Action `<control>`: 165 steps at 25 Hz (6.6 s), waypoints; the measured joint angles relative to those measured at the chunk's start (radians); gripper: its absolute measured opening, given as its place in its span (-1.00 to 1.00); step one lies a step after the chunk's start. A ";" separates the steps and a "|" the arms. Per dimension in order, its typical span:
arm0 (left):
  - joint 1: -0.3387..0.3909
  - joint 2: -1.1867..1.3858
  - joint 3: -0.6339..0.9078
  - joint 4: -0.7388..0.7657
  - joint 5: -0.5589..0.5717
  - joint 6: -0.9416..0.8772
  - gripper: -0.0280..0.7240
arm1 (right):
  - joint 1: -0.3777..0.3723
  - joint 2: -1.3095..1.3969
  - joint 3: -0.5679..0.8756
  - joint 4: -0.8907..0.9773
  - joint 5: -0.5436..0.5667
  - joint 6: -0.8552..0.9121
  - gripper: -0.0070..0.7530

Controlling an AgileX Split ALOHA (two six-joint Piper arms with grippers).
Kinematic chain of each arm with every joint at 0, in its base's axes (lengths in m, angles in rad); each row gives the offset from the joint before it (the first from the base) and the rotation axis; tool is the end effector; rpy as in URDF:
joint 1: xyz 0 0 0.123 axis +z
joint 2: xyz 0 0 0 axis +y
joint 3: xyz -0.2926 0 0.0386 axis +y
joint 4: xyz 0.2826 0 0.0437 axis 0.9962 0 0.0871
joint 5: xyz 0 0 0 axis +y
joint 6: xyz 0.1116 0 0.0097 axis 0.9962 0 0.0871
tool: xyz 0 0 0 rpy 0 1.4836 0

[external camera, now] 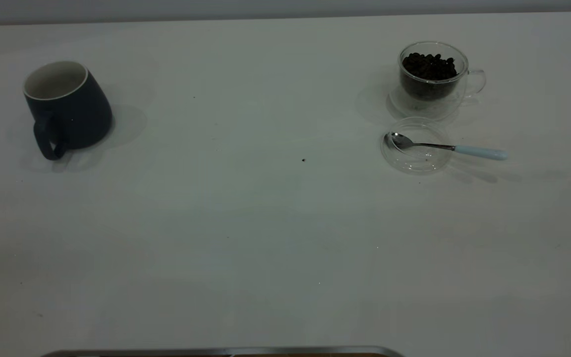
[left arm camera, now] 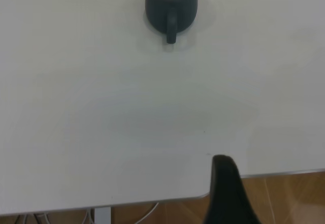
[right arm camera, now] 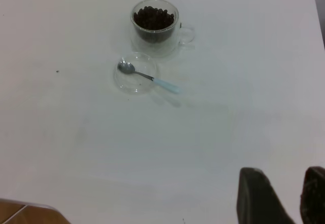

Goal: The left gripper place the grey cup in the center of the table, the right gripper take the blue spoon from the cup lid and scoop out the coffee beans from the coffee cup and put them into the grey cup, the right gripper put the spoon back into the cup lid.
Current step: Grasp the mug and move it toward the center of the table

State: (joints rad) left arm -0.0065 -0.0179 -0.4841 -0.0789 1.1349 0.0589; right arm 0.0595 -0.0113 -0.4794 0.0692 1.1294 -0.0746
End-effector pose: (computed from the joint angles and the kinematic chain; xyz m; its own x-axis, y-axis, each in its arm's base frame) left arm 0.0290 -0.0082 0.2727 -0.5161 0.0288 -0.8560 0.0808 0.9966 -0.0152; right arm 0.0304 0.0088 0.2715 -0.5167 -0.0758 -0.8528 -0.1359 0.9907 -0.0057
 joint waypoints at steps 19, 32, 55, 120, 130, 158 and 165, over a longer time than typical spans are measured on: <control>0.000 0.000 0.000 0.000 0.000 0.000 0.48 | 0.000 0.000 0.000 0.000 0.000 0.000 -0.34; 0.000 0.080 -0.005 0.008 -0.004 0.000 0.48 | 0.000 0.000 0.000 0.000 0.000 0.000 -0.34; 0.000 1.448 -0.566 0.295 -0.218 0.289 0.58 | 0.000 0.000 0.000 0.000 0.000 0.000 -0.34; -0.459 2.135 -0.755 0.786 -1.135 0.265 0.58 | 0.000 0.000 0.000 0.000 0.000 0.000 -0.34; -0.461 1.600 -0.755 0.730 -0.534 -0.198 0.58 | 0.000 0.000 0.000 0.000 0.000 0.000 -0.34; -0.461 0.457 -0.196 0.332 0.001 -0.051 0.58 | 0.000 0.000 0.000 0.000 0.000 0.000 -0.34; -0.461 0.854 -0.285 0.642 -0.117 -0.269 0.58 | 0.000 0.000 0.000 0.000 0.000 0.000 -0.34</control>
State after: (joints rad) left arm -0.4678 0.8358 -0.7686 0.5630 1.0183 -0.2099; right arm 0.0595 -0.0113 -0.4794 0.0692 1.1294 -0.0746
